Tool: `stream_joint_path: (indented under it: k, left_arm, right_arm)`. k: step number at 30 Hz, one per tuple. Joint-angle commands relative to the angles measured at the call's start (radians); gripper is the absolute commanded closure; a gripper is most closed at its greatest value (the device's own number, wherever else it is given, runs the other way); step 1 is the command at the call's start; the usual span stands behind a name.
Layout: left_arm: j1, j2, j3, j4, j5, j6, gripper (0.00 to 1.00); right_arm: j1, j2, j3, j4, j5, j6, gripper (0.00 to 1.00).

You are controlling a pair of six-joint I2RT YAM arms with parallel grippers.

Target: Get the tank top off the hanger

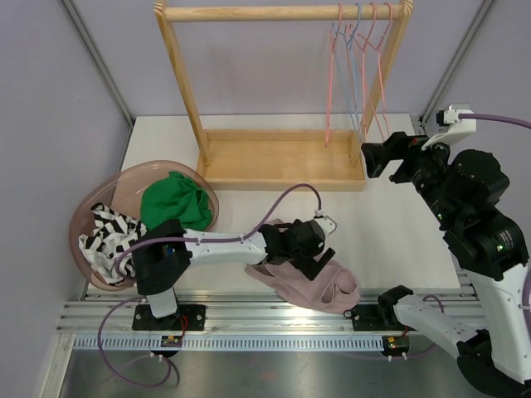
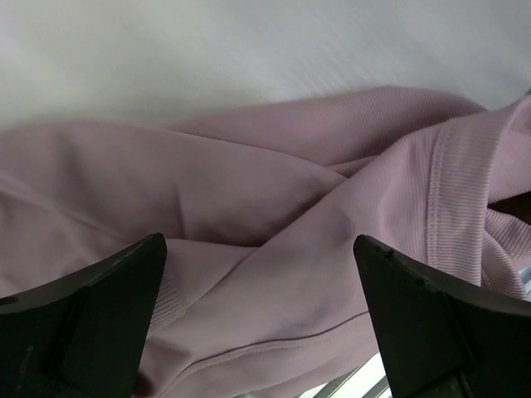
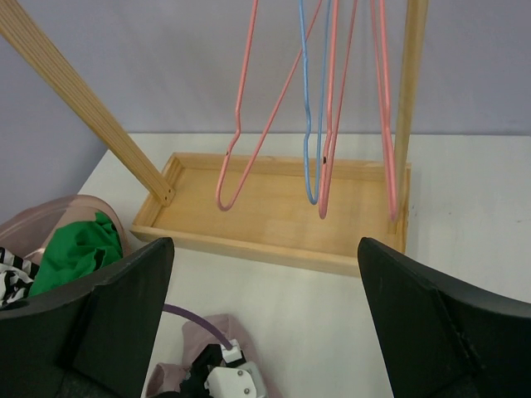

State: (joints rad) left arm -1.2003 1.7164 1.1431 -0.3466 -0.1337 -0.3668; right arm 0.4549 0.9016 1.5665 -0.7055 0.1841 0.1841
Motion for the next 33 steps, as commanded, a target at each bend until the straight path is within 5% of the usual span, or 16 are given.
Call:
stream_joint_path:
  k: [1,7,10,11,15,24,33]
  left_arm:
    - [-0.045,0.061,0.058,-0.006,0.049,-0.004,0.01]
    - [-0.053,0.173,0.027,0.037,0.097,-0.027,0.01]
    - [-0.05,0.222,0.023,0.035,0.1,-0.027,0.32]
    - [-0.048,0.232,0.024,0.031,0.097,-0.029,0.63]
    - [-0.042,0.22,0.006,0.02,0.063,-0.046,1.0]
    - [0.054,-0.049,0.02,-0.167,-0.245,-0.115,1.0]
    - [0.307,-0.339,0.118,-0.382,-0.329,-0.09,1.0]
  right_arm:
    - [-0.005,0.005,-0.032,0.0,-0.032,0.011,0.0]
    - [-0.005,-0.021,-0.082,0.031,-0.115,0.031,0.01]
    - [-0.004,-0.038,-0.092,0.047,-0.168,0.041,0.01]
    - [-0.005,-0.044,-0.092,0.054,-0.179,0.043,0.01]
    - [-0.005,-0.078,-0.095,0.066,-0.206,0.046,0.0]
    - [-0.005,-0.115,-0.12,0.081,-0.19,0.048,0.01]
    - [-0.004,-0.11,-0.135,0.089,-0.161,0.037,0.0]
